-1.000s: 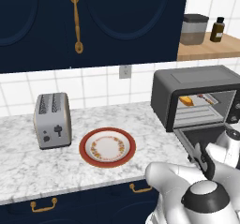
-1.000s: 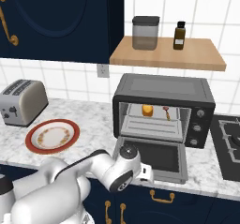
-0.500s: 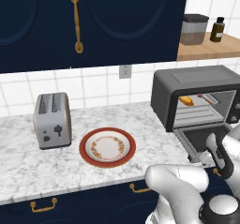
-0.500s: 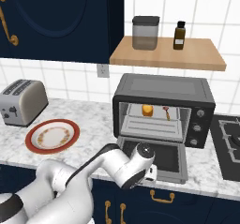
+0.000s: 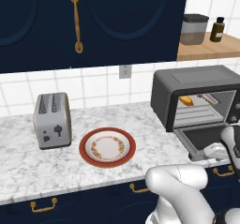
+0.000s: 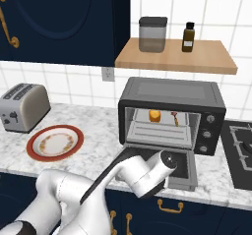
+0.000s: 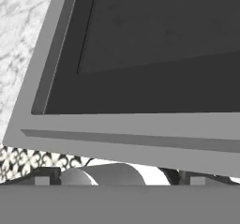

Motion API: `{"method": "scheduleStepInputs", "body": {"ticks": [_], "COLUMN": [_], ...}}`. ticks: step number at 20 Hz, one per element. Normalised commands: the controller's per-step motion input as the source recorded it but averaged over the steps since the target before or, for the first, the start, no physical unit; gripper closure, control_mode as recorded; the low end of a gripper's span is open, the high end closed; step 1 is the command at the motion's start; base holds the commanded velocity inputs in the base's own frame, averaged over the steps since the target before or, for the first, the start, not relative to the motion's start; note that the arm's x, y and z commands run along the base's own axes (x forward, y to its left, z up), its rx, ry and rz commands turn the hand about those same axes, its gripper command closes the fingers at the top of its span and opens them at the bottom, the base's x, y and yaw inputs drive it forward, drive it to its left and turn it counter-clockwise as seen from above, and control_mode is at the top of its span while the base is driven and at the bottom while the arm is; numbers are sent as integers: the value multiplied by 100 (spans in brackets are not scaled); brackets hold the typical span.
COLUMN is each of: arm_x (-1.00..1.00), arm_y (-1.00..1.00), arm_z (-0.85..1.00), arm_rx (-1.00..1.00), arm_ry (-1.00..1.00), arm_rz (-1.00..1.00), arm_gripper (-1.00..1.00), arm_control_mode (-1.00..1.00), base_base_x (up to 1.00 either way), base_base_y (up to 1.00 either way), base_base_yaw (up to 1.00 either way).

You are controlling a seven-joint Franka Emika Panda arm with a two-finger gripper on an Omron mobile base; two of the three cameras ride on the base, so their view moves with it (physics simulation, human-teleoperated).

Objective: Pick up the kebab skewer and baguette bread, and place them inside the toaster oven. Close the toaster oven door and start by setting the timer.

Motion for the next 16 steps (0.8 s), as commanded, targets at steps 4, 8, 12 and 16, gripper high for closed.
{"method": "scheduleStepInputs", "body": {"ticks": [4, 8, 12, 16], "arm_x": [82, 90, 84, 64], "arm_y": [80, 79, 54, 54], "arm_z": [0, 0, 23, 59], "arm_rx": [-4, -6, -7, -9], "arm_ry": [-35, -34, -19, -11], "arm_rz": [-6, -6, -4, -4], "arm_gripper": [-100, -100, -100, -100], "arm_control_mode": [-100, -100, -100, -100], "base_base_x": [0, 0, 0, 0], "base_base_y": [0, 0, 0, 0], "base_base_yaw": [0, 0, 0, 0]}}
